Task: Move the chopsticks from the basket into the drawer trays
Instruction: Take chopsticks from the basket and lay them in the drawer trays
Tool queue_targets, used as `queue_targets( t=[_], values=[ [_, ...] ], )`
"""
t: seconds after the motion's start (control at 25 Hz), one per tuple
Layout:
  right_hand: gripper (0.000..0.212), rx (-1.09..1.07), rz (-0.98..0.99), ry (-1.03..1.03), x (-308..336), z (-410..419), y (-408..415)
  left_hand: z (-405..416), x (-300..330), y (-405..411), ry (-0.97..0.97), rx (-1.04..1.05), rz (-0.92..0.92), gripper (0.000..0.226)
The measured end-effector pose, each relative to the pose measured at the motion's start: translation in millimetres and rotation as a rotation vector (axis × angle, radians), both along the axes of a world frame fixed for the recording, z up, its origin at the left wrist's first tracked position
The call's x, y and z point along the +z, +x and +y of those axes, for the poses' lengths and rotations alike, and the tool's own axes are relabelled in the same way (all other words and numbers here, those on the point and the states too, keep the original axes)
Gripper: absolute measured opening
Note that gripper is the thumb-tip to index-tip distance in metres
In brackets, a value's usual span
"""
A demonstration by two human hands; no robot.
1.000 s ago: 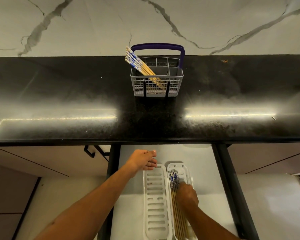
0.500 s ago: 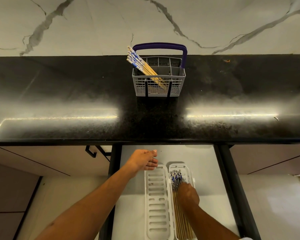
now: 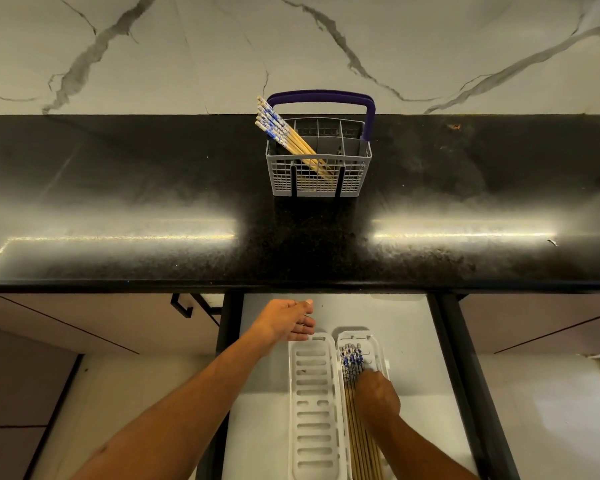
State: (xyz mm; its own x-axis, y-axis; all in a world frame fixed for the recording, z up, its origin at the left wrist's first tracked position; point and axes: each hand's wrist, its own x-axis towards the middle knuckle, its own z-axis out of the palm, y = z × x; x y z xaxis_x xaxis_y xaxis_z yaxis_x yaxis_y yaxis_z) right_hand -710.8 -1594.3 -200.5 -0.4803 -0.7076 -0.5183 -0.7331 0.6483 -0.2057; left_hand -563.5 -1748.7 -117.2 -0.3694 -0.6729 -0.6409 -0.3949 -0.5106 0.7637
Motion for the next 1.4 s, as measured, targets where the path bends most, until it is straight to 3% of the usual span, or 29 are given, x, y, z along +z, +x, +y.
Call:
queue_targets(
  t=[0.24,0.32,0.56,0.84,1.12,1.4],
  values=[
    [0.019,0.096,0.011,0.001,50.0,-32.0,-6.9,-12.1,26.1,7.6,-0.086,-0.01,0.054,0.029],
    [0.012,0.139,0.002,-0.119,89.9,-53.7,-14.0,-27.6,48.2,7.2,-0.133,0.022,0.081,0.026],
    [0.023,0.228,-0.025,-0.546,215.5,-121.0,-27.1,-85.5,113.3,2.7,-0.272,0.118,0.147,0.022],
    [0.022,0.307,-0.052,-0.851,288.3,-211.4,-27.0,-182.5,164.8,-0.9,-0.572,0.47,0.086,0.01],
    [0.03,0.4,0.023,-0.811,293.9,-266.2,-25.4,-226.1,155.2,-24.3,-0.674,0.485,-0.107,0.045],
    [0.032,0.388,0.017,-0.728,273.4,-280.3,-37.8,-231.5,152.7,-42.3,-0.765,0.555,-0.088,0.025]
  ],
)
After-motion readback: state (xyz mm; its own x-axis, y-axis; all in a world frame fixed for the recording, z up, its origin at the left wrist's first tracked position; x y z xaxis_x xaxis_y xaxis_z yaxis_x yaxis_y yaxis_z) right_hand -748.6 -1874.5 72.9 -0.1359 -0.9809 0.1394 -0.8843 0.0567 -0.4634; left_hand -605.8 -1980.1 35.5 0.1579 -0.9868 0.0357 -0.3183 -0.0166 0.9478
